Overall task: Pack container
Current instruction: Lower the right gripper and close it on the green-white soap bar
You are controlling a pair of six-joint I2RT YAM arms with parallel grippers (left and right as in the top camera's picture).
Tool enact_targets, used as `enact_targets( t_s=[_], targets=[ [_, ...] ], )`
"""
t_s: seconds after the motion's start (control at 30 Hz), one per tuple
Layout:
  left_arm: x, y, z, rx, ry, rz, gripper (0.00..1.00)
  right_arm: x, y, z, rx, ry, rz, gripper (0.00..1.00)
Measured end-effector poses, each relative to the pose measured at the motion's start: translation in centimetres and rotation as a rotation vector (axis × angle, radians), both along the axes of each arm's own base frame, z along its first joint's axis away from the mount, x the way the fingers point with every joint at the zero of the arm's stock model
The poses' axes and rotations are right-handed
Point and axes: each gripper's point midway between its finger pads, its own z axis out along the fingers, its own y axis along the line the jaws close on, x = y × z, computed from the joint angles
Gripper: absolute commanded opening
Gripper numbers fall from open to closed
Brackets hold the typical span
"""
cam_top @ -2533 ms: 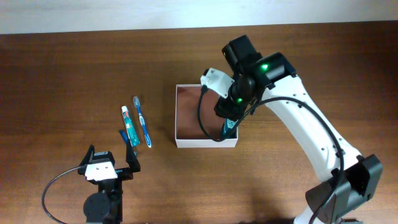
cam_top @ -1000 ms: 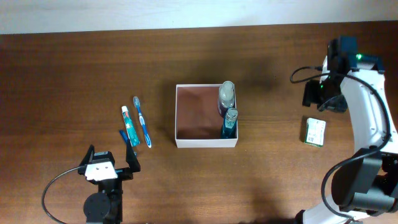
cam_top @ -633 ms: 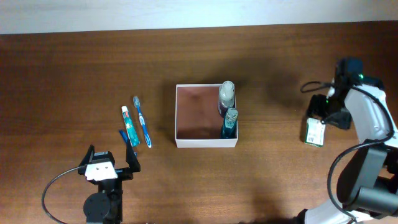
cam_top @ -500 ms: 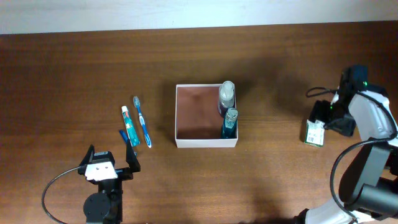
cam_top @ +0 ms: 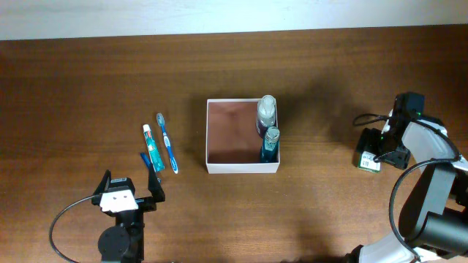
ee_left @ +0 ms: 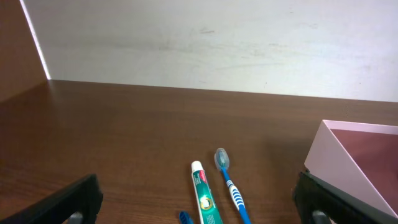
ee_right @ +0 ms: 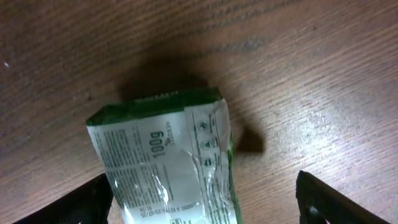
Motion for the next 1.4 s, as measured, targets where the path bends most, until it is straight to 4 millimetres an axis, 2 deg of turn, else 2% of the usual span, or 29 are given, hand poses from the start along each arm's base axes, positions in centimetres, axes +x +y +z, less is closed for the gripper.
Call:
enact_targets(
  t_s=[0.77,0.9,1.27,1.4],
  targets=[
    [0.0,0.0,0.0,0.0,0.0,0.0,0.99,0.1,0.2,-1.3,0.002,-0.033,0.005,0.85],
    [0.0,0.0,0.0,0.0,0.0,0.0,0.99,0.1,0.4,-1.3,0.008,-0.034,0.012,0.72],
    [0.0,0.0,0.0,0.0,0.0,0.0,0.99,0.2,0.4,-1.6,0.008,-0.046,0.01,0.72],
    [0.0,0.0,0.0,0.0,0.0,0.0,0.99,0.0,0.5,-1.8,0.01,-0.041,0.013,0.66]
  ],
)
